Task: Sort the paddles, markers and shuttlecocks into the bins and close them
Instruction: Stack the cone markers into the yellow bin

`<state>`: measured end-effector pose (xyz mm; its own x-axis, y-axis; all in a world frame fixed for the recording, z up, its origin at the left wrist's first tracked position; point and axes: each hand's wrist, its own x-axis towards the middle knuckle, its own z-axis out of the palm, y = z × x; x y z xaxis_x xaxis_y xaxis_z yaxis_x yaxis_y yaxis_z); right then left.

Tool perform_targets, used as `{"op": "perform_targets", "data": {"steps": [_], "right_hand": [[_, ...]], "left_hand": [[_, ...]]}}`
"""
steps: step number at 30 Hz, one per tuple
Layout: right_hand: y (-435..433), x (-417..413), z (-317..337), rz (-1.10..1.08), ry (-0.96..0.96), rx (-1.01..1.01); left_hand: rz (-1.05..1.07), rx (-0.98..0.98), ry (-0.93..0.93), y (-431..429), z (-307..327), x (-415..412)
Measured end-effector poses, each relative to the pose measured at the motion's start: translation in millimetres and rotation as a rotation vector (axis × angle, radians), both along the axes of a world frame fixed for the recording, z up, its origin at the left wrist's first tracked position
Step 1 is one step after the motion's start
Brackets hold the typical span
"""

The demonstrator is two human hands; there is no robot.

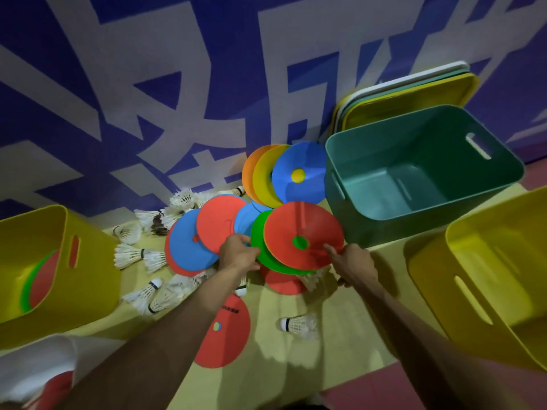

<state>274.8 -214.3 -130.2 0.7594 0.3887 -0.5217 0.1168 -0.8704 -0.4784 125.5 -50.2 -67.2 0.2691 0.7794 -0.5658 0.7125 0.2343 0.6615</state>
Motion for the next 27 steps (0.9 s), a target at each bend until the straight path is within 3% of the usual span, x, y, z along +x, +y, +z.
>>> {"op": "perform_targets", "data": {"steps": [9,16,19,21,25,27], "right_hand": [[4,-5,2,-0.037,0.052,0.001],[10,-15,-43,-0.127,0.190,0.033],[11,-29,-20,-0.089,0.177,0.033],[15,-37,-6,-0.241,0.202,0.098],[22,-54,29,-0.519,0.291,0.425],[20,-49,14,-0.445,0.189,0.290]], "left_hand": [[-0.063,0.066,-0.055,20,17,-23],[-0.134,0.279,-0.034,36,35,-47],[-0.118,0.365,-0.033,44,42,-57],[-0.097,0.415,-0.056,48,45,-63],[-0.026,0.477,-0.091,49,47,-73],[0.017,0.500,-0.105,52,48,-77]]}}
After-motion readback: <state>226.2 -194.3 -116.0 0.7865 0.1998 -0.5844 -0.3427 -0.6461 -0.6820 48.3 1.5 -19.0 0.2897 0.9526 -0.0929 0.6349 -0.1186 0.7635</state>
